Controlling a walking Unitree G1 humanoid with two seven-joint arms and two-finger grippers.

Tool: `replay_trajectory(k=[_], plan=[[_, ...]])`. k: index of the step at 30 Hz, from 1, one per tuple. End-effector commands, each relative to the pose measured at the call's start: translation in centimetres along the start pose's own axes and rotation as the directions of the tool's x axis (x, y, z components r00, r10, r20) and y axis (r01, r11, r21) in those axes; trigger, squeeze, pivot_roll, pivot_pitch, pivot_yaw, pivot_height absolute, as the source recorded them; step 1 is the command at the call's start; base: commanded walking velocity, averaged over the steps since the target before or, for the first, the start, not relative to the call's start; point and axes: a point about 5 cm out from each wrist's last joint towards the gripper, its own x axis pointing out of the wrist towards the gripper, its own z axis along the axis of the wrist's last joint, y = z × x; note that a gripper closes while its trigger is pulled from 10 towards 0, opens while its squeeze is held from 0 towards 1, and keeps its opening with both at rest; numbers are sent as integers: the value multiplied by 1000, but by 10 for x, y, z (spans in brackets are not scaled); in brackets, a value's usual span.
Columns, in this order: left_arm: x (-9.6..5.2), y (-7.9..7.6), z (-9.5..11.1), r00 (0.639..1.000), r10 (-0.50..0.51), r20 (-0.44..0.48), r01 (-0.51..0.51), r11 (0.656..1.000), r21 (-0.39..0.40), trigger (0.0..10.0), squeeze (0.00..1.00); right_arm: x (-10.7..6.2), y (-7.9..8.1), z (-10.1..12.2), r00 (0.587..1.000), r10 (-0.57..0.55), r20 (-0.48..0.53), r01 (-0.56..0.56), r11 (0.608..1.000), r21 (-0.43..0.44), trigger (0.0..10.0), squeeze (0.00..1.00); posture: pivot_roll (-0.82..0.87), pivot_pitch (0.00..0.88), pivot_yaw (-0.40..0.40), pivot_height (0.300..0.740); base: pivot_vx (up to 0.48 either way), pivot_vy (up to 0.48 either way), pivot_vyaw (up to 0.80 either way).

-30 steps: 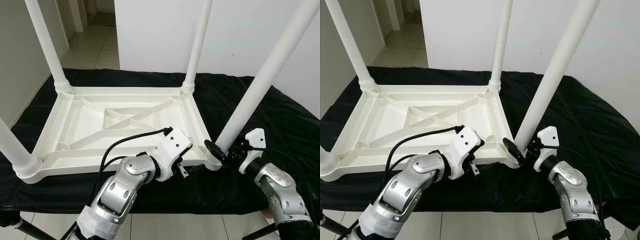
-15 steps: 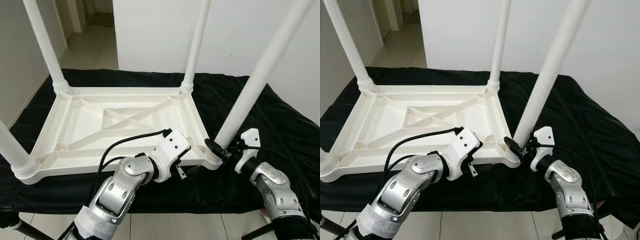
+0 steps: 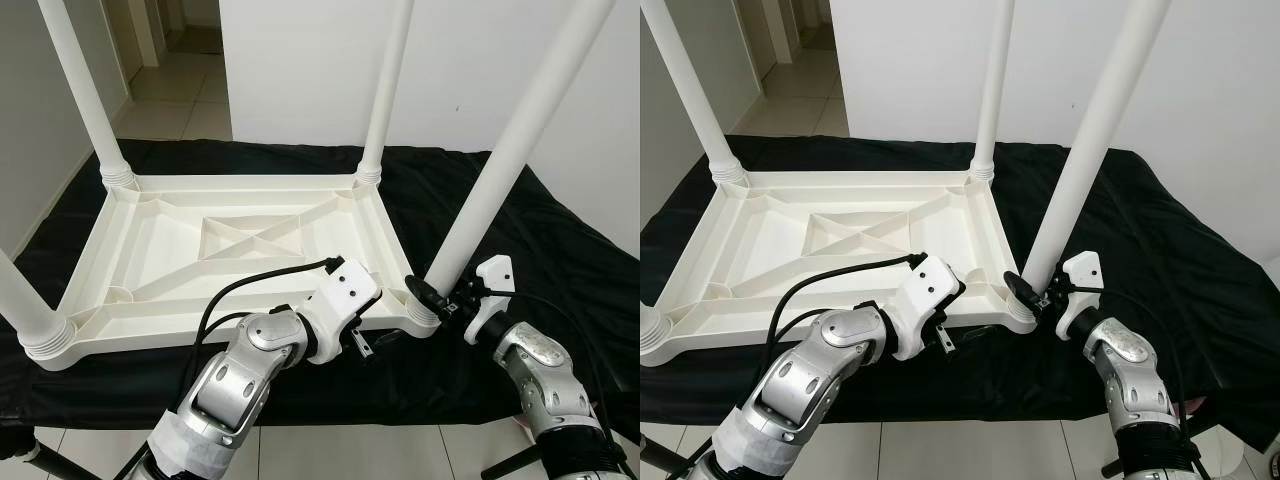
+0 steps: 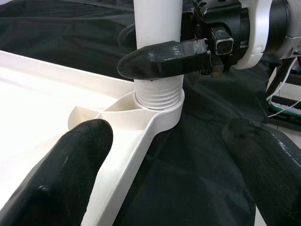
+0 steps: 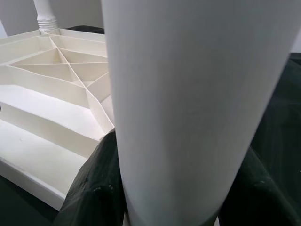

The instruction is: Building children table

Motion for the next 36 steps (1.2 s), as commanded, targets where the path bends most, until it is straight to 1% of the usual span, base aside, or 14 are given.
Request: replay_trajectory(k=[1, 3, 6, 11, 13, 15, 18, 19, 20, 25, 26, 28, 33, 36], plan=[[-1, -1, 3, 1000, -4, 11, 4, 1000, 4, 10000, 0, 1, 11, -16, 999, 2, -51, 0, 998, 58, 10000, 0, -66, 0, -28, 740, 0, 0, 0], [-1, -2, 3, 1000, -6, 12, 6, 1000, 4, 10000, 0, 2, 14, -16, 996, -78, -37, 80, 994, 70, 10000, 0, -67, 0, -31, 740, 0, 0, 0], [-1, -2, 3, 1000, -7, 13, 7, 1000, 5, 10000, 0, 4, 16, -16, 994, -105, -34, 108, 991, 80, 10000, 0, -68, 0, -36, 740, 0, 0, 0], [0, -3, 3, 1000, -10, 15, 10, 1000, 7, 10000, 0, 9, 25, -22, 966, -242, -88, 247, 967, 57, 10000, 0, -71, 0, -43, 740, 0, 0, 0], [0, -3, 3, 1000, -10, 15, 10, 1000, 7, 10000, 0, 9, 25, -22, 966, -242, -88, 247, 967, 57, 10000, 0, -71, 0, -43, 740, 0, 0, 0], [0, -3, 3, 1000, -10, 16, 9, 1000, 8, 10000, 0, 15, 35, -24, 931, -344, -121, 353, 934, 62, 10000, 0, -74, 0, -46, 740, 0, 0, 0], [0, -4, 3, 1000, -9, 16, 9, 1000, 9, 10000, 0, 17, 40, -25, 910, -390, -140, 403, 912, 77, 10000, 0, -74, 0, -48, 740, 0, 0, 0], [0, -4, 2, 1000, -9, 16, 9, 1000, 11, 10000, 0, 19, 46, -25, 882, -444, -157, 460, 884, 83, 10000, 0, -74, 0, -51, 740, 0, 0, 0], [0, -4, 2, 1000, -9, 16, 9, 1000, 11, 10000, 0, 19, 46, -25, 882, -444, -157, 460, 884, 83, 10000, 0, -74, 0, -51, 740, 0, 0, 0], [0, -4, 2, 1000, -10, 17, 10, 1000, 15, 10000, 0, 22, 64, -25, 806, -555, -207, 583, 805, 108, 10000, 0, -74, 0, -58, 740, 0, 0, 0], [0, -4, 2, 1000, -10, 17, 10, 1000, 15, 10000, 0, 22, 64, -25, 806, -555, -207, 583, 805, 108, 10000, 0, -74, 0, -58, 740, 0, 0, 0], [0, -2, 2, 1000, -8, 16, 7, 1000, 18, 10000, 0, 24, 74, -23, 764, -601, -234, 638, 757, 141, 10000, 0, -73, 0, -64, 740, 0, 0, 0], [-1, -1, 2, 1000, -5, 15, 5, 1000, 19, 10000, 0, 26, 78, -21, 742, -621, -251, 666, 725, 176, 10000, 0, -73, 0, -65, 740, 0, 0, 0], [-1, -1, 1, 1000, -4, 14, 4, 1000, 20, 10000, 0, 28, 81, -17, 755, -611, -237, 654, 730, 199, 10000, 0, -74, 0, -65, 740, 0, 0, 0]])
